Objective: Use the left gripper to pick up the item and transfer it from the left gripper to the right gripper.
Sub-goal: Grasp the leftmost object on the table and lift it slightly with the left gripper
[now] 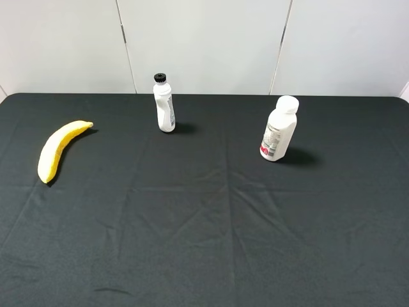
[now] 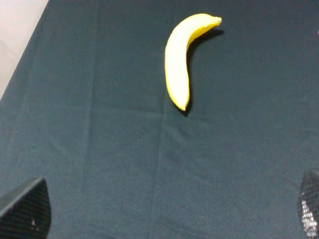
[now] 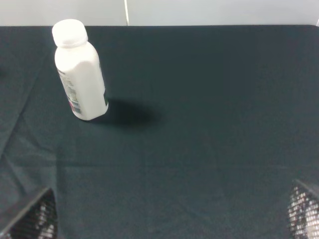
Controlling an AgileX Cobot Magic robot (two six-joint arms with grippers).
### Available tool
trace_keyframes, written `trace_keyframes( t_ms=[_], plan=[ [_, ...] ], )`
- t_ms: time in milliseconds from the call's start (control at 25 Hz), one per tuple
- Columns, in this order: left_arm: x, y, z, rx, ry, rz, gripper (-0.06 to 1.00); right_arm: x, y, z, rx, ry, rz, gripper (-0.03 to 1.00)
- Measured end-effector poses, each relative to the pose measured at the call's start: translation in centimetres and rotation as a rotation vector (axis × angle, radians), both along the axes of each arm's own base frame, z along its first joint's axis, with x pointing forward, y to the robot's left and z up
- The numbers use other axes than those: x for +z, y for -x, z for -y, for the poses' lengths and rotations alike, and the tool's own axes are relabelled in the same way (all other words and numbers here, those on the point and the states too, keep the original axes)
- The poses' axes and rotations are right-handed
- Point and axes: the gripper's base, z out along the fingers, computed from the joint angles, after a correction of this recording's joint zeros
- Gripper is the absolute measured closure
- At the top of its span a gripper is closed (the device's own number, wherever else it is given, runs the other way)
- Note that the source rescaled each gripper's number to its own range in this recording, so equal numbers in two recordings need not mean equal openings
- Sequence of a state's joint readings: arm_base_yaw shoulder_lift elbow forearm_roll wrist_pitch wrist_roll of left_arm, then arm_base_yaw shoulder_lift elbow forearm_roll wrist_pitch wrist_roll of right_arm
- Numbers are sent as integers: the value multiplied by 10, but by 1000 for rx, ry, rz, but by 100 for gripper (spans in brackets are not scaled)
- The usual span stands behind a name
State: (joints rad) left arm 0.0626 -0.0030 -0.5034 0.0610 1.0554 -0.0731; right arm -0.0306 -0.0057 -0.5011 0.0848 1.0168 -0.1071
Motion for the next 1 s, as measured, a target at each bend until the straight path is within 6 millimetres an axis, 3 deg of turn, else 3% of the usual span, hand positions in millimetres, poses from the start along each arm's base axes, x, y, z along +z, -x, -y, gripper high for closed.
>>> trace_keyframes(
  t_ms=[240,400,720,1000],
  plan=[
    [7,-2,0,0,1,-24,-6,0,0,0,0,0,0,-3],
    [24,-21,-1,0,7,-120,-6,0,0,0,0,0,0,-3],
    [41,-94,-6,4,27,-373,-6,0,0,0,0,0,0,-3],
    [25,-169,-9,5,64,-524,-6,0,0,0,0,0,0,-3]
  ],
)
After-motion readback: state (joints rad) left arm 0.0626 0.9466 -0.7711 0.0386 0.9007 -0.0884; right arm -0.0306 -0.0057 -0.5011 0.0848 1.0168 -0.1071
